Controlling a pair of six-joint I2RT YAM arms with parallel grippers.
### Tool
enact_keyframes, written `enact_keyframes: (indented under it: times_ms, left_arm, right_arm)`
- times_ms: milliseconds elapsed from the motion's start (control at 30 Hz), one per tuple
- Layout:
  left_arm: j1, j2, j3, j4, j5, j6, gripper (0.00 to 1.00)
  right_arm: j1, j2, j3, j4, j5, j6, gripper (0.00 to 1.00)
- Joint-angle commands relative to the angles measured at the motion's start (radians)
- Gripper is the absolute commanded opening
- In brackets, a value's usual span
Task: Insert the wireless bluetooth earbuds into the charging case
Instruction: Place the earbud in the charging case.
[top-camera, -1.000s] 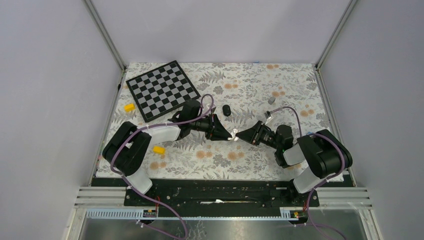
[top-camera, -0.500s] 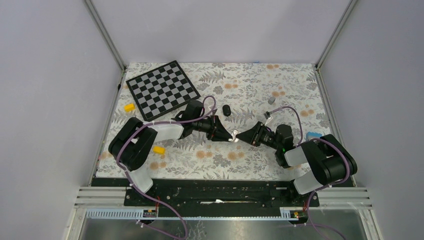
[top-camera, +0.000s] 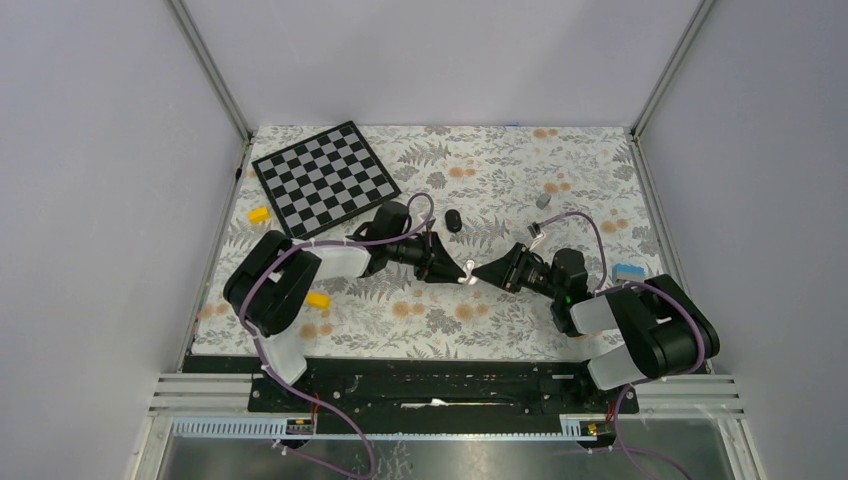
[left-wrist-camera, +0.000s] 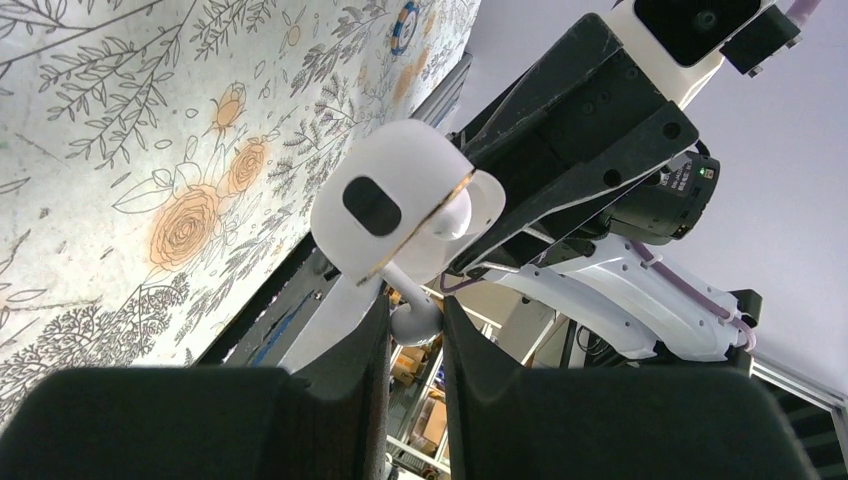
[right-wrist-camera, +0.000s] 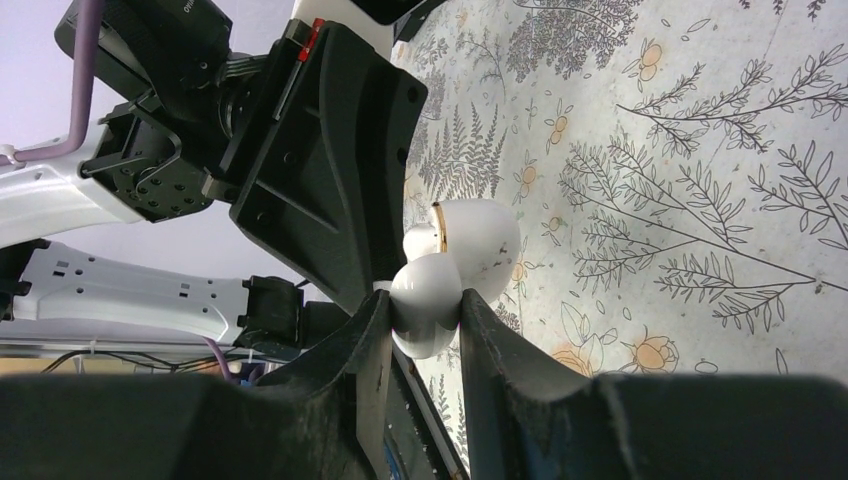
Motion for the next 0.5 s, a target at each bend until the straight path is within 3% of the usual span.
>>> enact_keyframes:
  times_ms: [0,333,467]
  left_arm:
    - [-0.002,0.021,0.039,0.054,-0.011,0.004,0.06]
    - [-0.002,0.033,0.053,0.009,-0.025,0.043,0.06]
    - [-0.004,0.034,0.077,-0.023,-0.035,0.065,0.13]
  right_arm:
    - [0.011,-0.03,0.015,0.021,0.018,-0.023,0.0]
    - [0.012,-0.053,0.006,0.009,0.015,-0.023,0.0]
    - [0.012,-0.066,0.005,0.0,0.014,-0.023,0.0]
